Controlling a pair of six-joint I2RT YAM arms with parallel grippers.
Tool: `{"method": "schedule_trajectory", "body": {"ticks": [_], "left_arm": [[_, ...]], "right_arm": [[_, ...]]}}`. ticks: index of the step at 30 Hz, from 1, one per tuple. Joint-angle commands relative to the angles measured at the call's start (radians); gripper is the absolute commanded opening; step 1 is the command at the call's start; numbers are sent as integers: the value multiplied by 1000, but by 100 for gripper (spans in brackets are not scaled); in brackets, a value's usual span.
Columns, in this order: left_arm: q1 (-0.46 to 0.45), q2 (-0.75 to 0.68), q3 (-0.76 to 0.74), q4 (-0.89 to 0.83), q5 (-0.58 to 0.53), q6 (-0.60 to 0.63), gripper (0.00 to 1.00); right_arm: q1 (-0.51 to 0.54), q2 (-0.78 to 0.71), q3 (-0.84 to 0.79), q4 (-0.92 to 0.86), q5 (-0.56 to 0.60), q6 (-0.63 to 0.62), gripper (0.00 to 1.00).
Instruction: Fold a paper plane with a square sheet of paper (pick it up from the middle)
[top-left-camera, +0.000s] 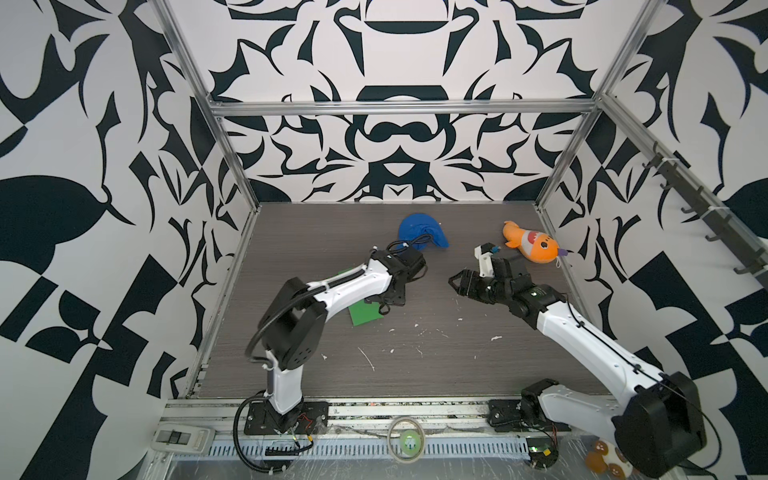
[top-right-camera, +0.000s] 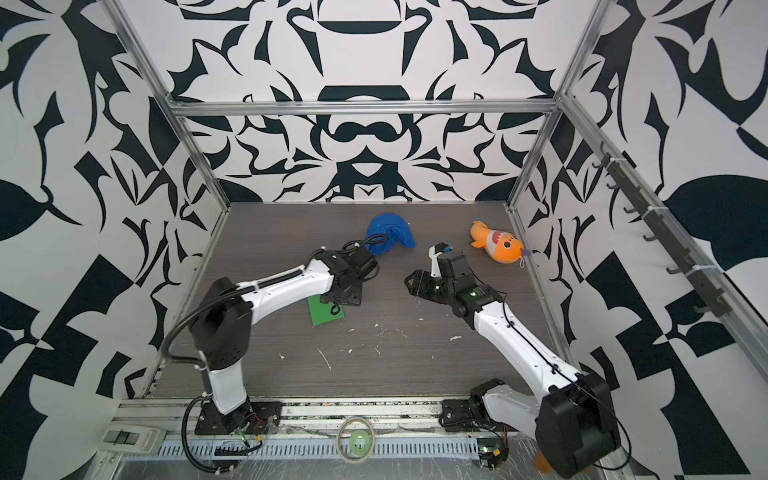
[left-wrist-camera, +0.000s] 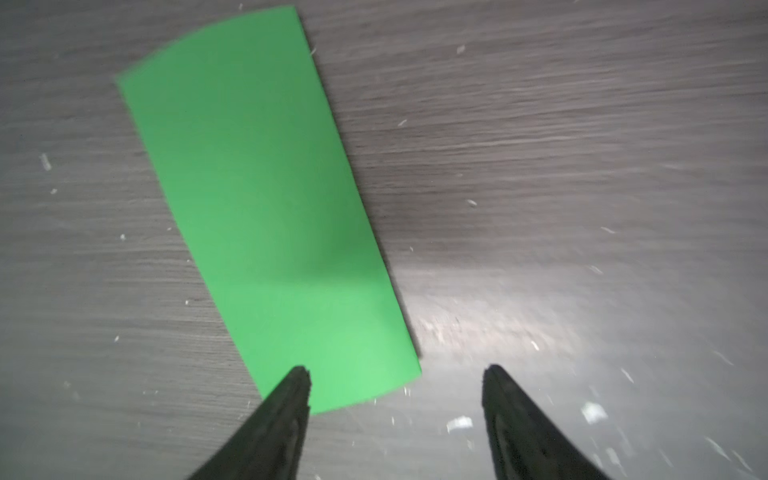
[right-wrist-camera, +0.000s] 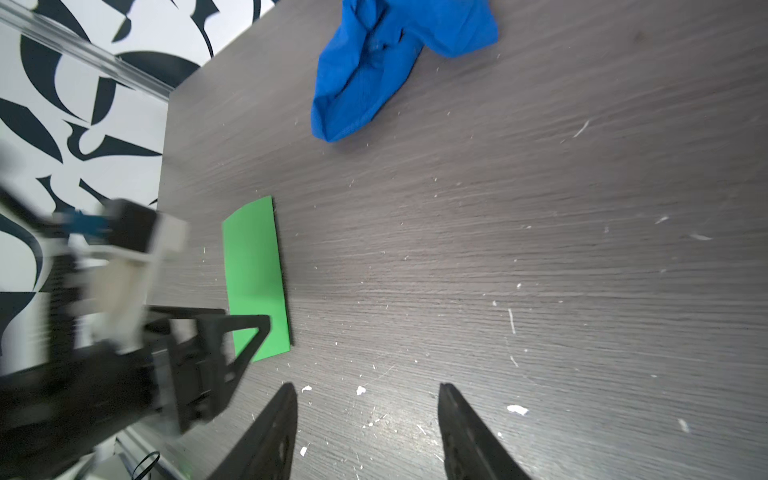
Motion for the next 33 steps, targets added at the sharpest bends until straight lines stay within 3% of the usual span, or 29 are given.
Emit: {"method": "schedule_trajectory", "body": {"ticks": [1,9,16,24,29,33], "left_arm": [[87,-169,-144,205,134,-57,81],[311,-529,-541,396,223,-197,94],[435,-716,-741,462,327,-259,98],[464,-722,-789,476,369,-275,100],[464,-701,-783,478,379,-265,100],[465,-676,-782,503,420,-260,99]], "right_arm": [[65,60,38,56,-40,-9,59],[352,372,201,160,-20,28,50],[432,650,412,225,-87,33,45],[436,877,596,201,-106,33,42],[436,888,556,184,-103,26,41],[436,813,428,197,-83,19,41]]}}
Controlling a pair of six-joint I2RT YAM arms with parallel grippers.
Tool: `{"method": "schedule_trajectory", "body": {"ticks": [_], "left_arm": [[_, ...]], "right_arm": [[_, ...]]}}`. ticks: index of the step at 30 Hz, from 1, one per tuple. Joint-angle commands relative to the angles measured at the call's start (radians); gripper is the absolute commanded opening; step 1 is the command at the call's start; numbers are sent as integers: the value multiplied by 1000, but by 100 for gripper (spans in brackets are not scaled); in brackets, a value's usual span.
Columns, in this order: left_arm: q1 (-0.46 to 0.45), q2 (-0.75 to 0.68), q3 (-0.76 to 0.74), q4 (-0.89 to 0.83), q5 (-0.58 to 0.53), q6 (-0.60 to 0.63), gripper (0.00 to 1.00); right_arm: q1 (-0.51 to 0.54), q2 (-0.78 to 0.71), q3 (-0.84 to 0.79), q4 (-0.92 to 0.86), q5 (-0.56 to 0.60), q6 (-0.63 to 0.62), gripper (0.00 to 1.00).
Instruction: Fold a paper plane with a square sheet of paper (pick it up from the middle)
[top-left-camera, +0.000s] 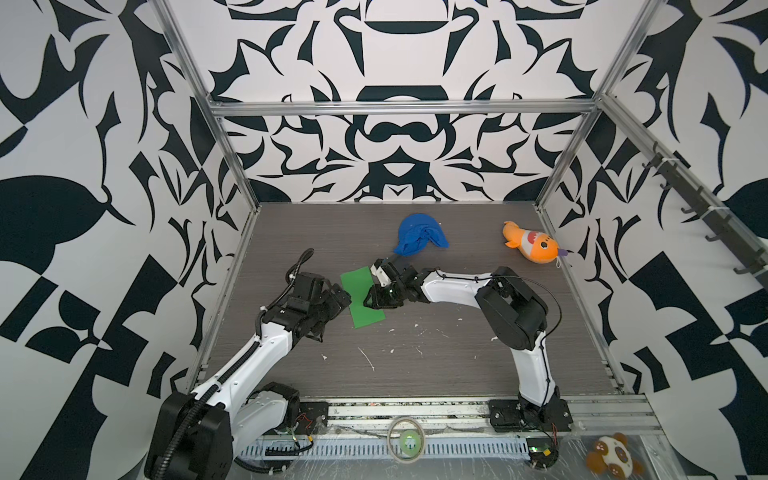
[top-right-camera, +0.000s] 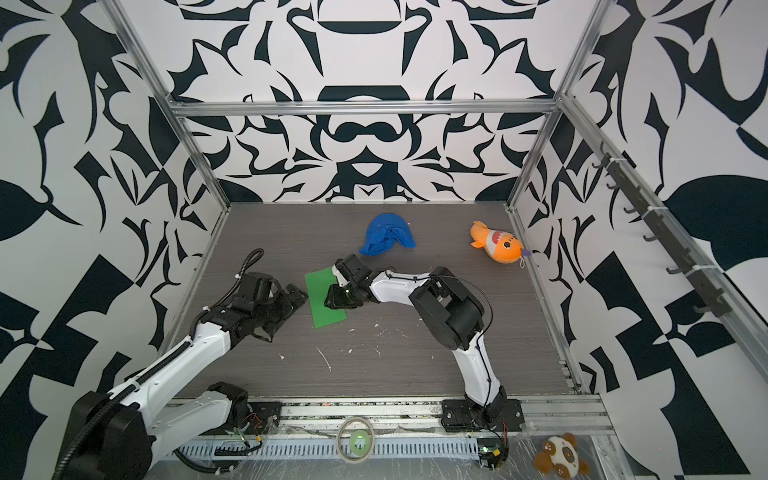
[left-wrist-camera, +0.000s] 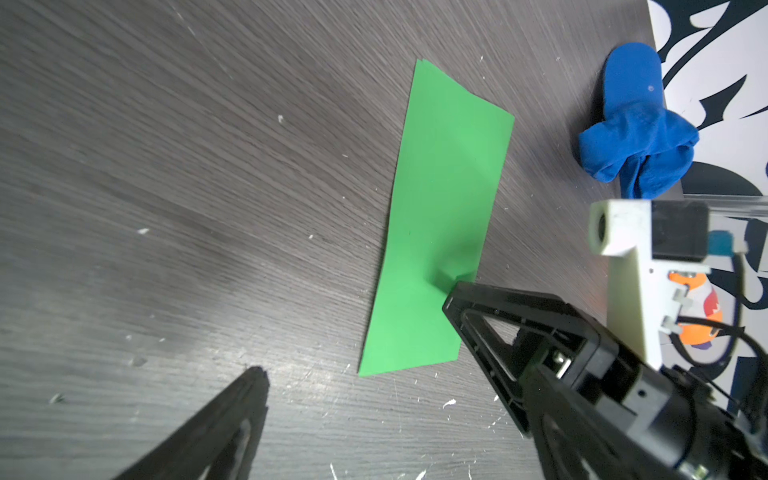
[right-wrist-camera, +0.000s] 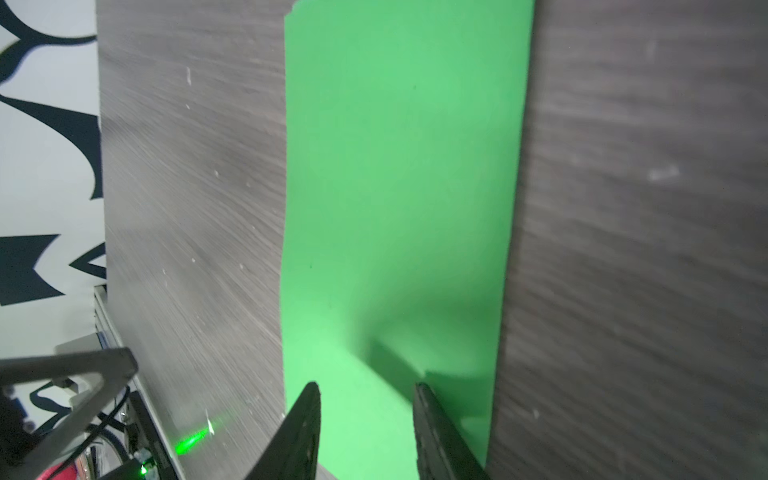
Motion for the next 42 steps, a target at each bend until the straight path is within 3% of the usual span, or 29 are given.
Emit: {"method": "schedule_trajectory", "body": {"ticks": [1,8,17,20,27,31,42], "left_arm": [[5,24,2,33,53,2,99],[-43,56,-37,141,146,-37,100],[-279,151,-77,321,114,-186,97],[-333,201,-81,383,112,-229,87],[-373,346,-104,507,106,-299,53],[-376,367,-108,482,85,-298,46],[-374,382,-136,673,90,-214,31]], "right_arm": [[3,-100,-112,-25,22,-17,41],[-19,-290,-365,37,32,-2,41],[-89,-312,-452,124,-63,91,41],[-105,-297,-471,156,-93,114,41],[-120,-291,-483,165,-103,117,40],[-126,-295,-488,162,-103,114,40],[-137,-292,-495,172,-109,111,41]]}}
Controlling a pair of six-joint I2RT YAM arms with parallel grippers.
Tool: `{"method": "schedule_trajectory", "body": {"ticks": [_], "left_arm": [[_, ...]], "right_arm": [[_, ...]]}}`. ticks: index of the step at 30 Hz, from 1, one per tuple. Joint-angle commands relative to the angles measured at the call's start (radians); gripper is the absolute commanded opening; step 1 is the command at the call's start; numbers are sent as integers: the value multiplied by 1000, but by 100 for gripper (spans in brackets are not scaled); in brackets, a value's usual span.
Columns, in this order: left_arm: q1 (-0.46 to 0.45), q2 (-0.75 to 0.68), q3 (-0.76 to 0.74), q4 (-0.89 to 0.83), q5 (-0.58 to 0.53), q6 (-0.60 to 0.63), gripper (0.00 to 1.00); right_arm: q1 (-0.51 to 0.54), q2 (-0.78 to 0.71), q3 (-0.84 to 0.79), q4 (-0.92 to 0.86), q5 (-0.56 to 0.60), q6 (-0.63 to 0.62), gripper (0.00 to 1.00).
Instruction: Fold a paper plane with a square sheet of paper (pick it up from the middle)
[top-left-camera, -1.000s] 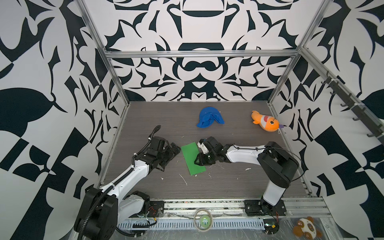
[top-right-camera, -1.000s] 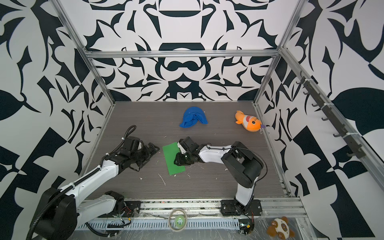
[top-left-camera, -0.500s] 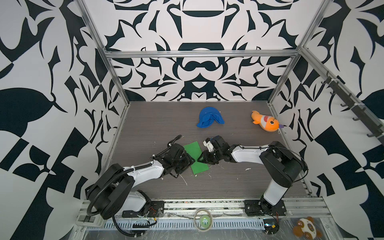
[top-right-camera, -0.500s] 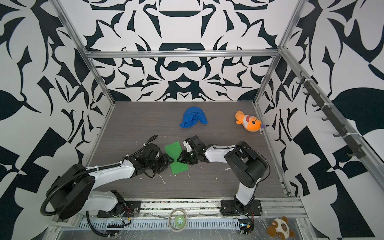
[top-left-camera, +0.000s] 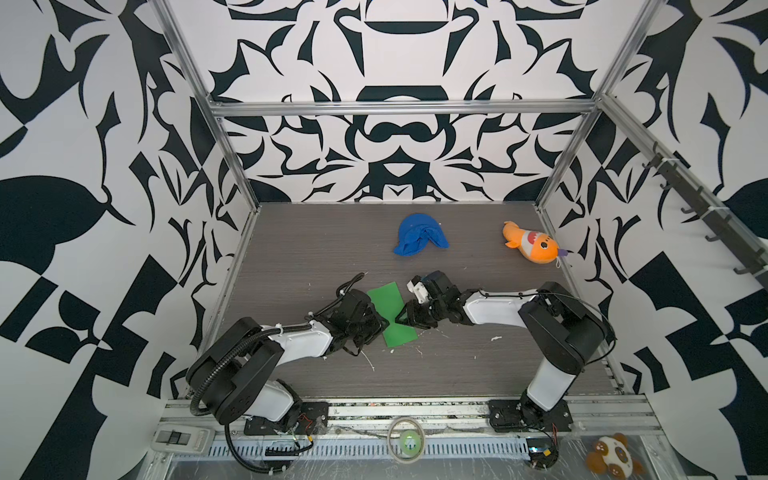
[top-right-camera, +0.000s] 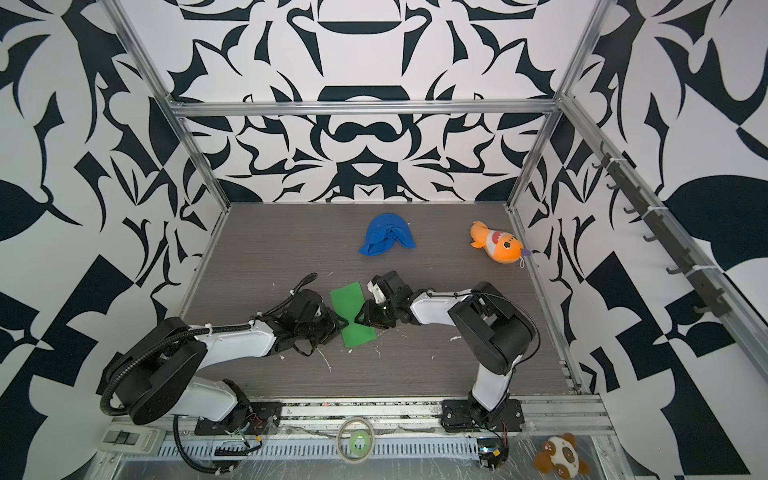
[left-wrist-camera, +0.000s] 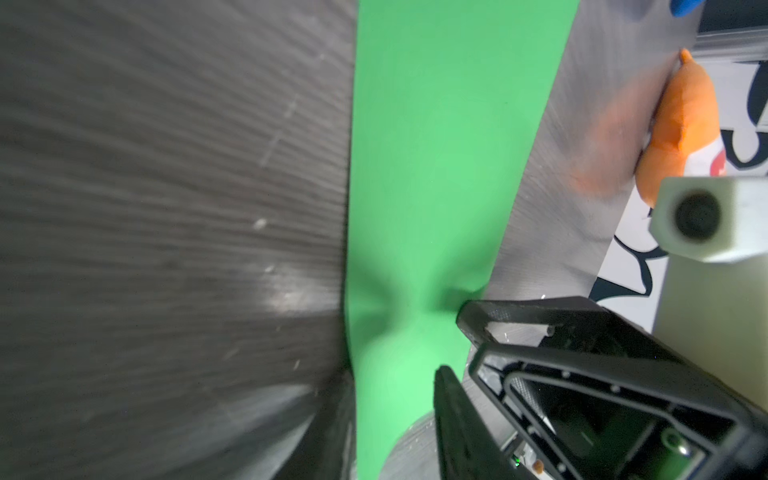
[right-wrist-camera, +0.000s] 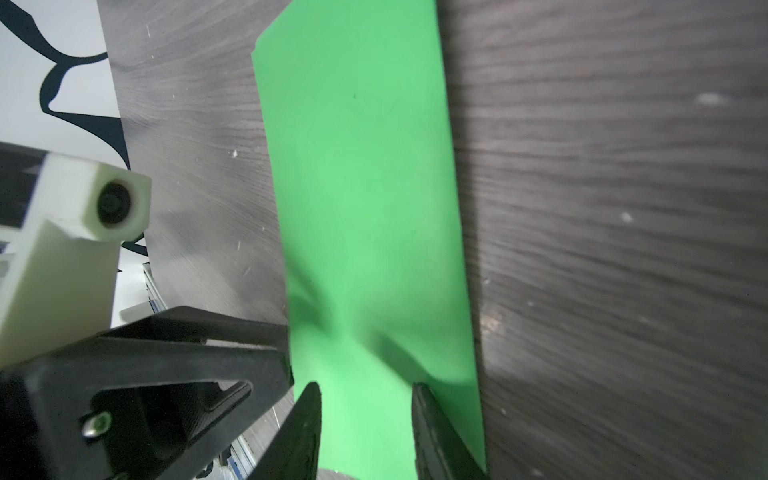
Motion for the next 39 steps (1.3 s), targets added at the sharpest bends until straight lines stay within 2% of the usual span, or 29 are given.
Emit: {"method": "schedule_trajectory", "body": {"ticks": [1,8,14,20,22,27,33,39], "left_arm": [[-1,2,-31,113,-19,48,30],[12,15,-39,181,-14,55,26],[19,27,-24,174,-2,32,9],[20,17,15,84,-1,26,3],[19,17,26,63,0,13,3],[19,19,51,34,11,-19,3],[19,25,88,-18,32,-47,3],[24,38,113,-61,55,-84,3]], "right_arm": [[-10,9,-20,-1,13,-1,40],[-14,-8,-36,47,-6,-7,41],[-14,-51,-27,57,-24,-80,41],[-14,-202,-59,9,70,-303,48],[-5,-264,-121,70,74,-410,48],[87,-404,-211,94,252,-620,49],[211,-439,-259,165,385,-798,51],[308,-402,-287,268,499,-915,51]]}}
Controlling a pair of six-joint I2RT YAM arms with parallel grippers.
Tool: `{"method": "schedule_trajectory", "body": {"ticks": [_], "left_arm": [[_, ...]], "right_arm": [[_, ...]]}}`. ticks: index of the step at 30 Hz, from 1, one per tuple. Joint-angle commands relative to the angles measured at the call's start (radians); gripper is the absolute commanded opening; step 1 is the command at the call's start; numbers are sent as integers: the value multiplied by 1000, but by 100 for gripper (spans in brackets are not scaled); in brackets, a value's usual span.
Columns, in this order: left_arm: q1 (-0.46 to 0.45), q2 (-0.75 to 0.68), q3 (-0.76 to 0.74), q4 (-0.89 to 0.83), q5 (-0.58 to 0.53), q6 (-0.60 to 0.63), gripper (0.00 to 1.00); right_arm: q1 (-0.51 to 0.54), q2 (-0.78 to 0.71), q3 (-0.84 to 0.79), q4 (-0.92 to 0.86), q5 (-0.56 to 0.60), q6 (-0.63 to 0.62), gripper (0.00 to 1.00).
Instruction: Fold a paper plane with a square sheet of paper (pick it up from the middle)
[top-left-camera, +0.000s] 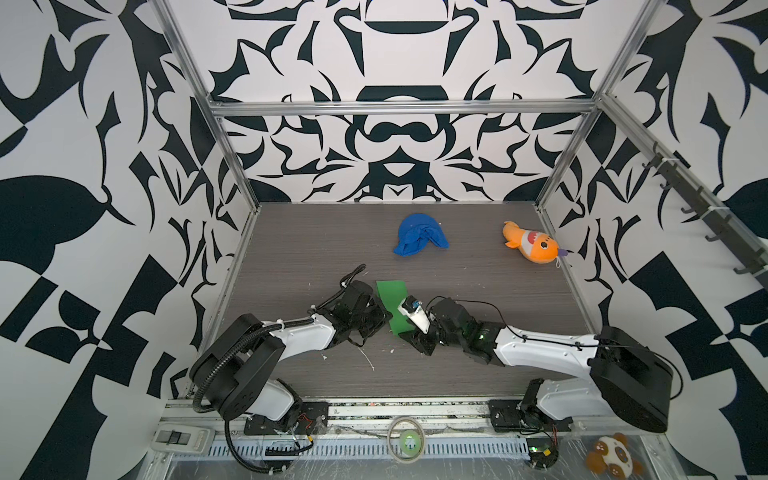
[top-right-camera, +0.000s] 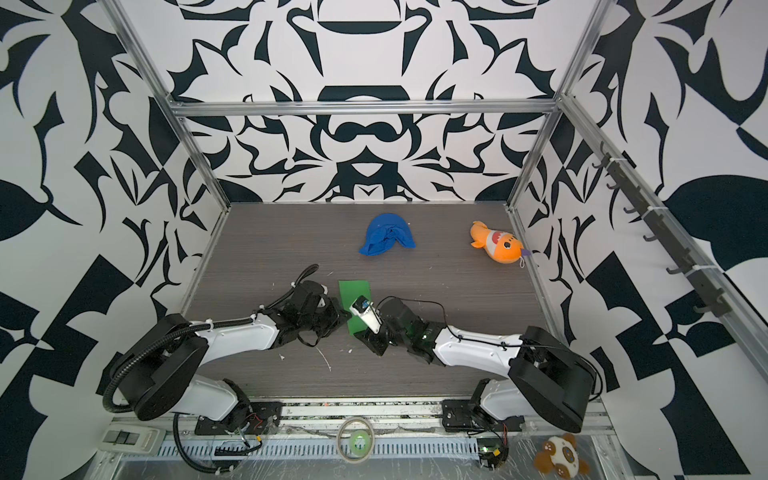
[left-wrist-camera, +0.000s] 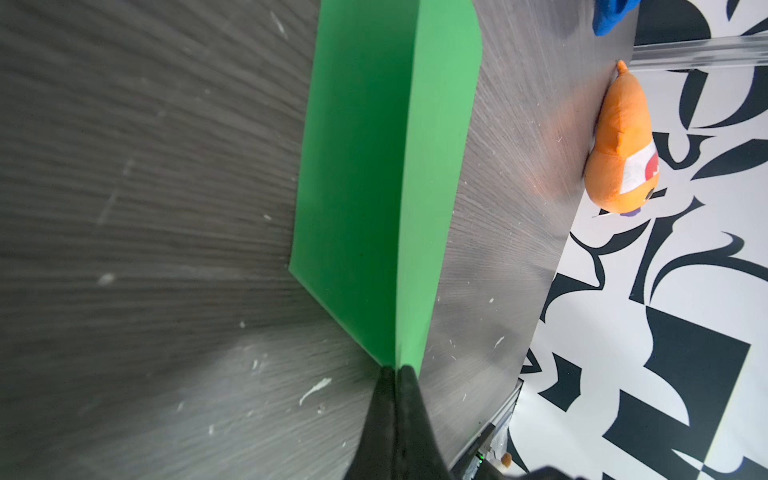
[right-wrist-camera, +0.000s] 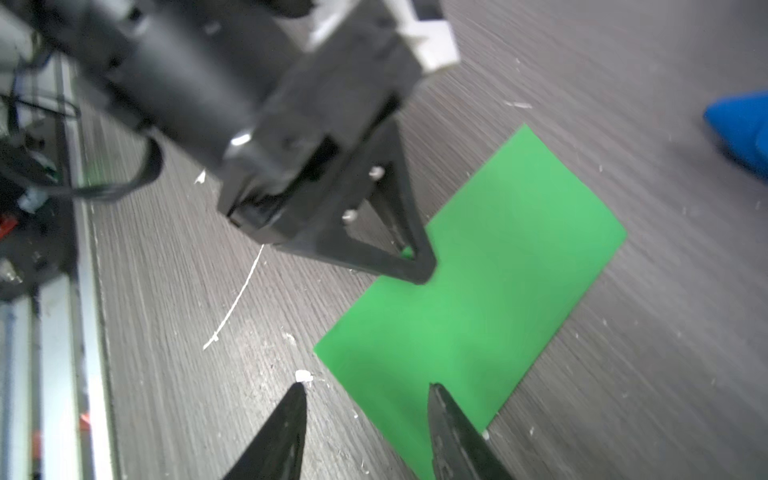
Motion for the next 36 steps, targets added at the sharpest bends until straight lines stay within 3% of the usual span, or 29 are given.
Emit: {"method": "schedule_trajectory", "body": {"ticks": [1,14,18,25,31,36], "left_arm": [[6,15,24,-44,23,-45,3],[23,38,33,-42,64,-68,3],[24,35,28,-44,65,-68,3],[26,35,26,-42,66,-67,3],[25,30,24,-39,67,-68,4],[47,5,8,-41,82,-69,13]], "right_arm": [[40,17,-15,124,112,-124,51],[96,156,27,192,238,-198,47],[96,150,23,216,269,-195,42],[96,153,33,200,222,-182,30],[95,168,47,188,188,-175,25],[97,168,49,178,180,-178,9]]}}
